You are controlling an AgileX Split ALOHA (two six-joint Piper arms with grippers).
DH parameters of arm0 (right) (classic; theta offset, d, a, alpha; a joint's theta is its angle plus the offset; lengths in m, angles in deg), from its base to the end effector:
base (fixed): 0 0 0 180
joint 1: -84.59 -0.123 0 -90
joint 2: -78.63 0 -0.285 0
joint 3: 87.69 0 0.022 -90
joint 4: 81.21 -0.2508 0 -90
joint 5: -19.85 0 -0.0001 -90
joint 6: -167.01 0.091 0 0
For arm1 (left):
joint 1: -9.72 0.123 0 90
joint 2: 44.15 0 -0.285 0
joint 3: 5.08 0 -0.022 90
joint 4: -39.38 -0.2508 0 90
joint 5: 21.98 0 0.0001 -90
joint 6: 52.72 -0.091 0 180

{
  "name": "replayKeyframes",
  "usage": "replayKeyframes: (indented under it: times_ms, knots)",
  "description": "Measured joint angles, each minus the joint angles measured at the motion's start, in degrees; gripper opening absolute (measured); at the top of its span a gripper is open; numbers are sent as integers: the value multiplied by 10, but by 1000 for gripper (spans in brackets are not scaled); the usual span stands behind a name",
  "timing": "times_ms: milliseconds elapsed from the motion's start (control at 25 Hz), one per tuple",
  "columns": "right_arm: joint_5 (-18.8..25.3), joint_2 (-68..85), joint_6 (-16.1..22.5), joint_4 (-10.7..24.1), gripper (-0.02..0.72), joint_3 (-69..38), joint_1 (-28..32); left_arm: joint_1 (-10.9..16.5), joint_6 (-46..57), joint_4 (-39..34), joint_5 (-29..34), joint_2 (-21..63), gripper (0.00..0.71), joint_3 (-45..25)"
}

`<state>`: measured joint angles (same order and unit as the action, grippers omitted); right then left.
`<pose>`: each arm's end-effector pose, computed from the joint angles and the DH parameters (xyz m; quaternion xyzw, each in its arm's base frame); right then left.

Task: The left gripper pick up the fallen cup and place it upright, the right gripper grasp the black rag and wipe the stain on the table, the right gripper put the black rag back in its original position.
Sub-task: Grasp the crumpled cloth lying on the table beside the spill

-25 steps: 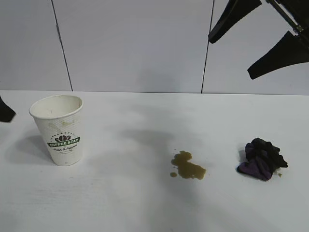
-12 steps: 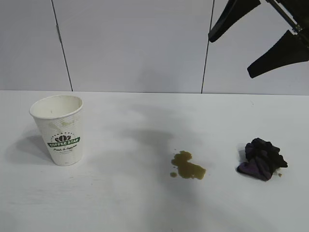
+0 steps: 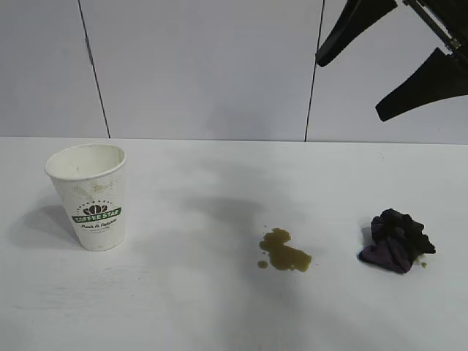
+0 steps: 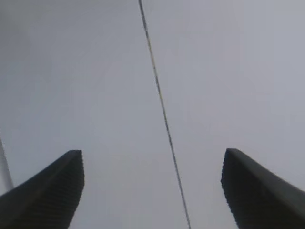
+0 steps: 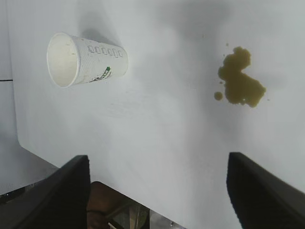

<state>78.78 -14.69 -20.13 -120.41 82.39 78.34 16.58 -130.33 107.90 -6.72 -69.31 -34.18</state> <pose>0.2903 0.0814 0.3019 0.0171 0.9391 0.3095 0.1484 0.0117 -0.0211 0.4526 0.1196 0.4930 0.0635 0.8594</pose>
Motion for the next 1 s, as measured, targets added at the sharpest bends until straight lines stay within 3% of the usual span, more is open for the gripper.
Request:
replayKeyframes:
  times_ms: [200, 320, 520, 640, 800, 1000]
  knots:
    - [1, 0, 0, 0, 547, 0, 0, 0, 79, -63, 49, 145, 570, -5]
    - [5, 0, 0, 0, 547, 0, 0, 0, 179, -146, 111, 186, 570, -13]
    - [16, 0, -16, 11, 547, 0, 0, 0, 410, -380, 398, 184, 570, -28]
    - [20, 0, -20, 16, 547, 0, 0, 0, 581, -537, 494, 184, 570, -69]
    - [29, 0, -32, 22, 547, 0, 0, 0, 758, -669, 516, 184, 570, -133]
    - [46, 0, -56, 43, 547, 0, 0, -29, 803, -712, 511, 184, 570, -197]
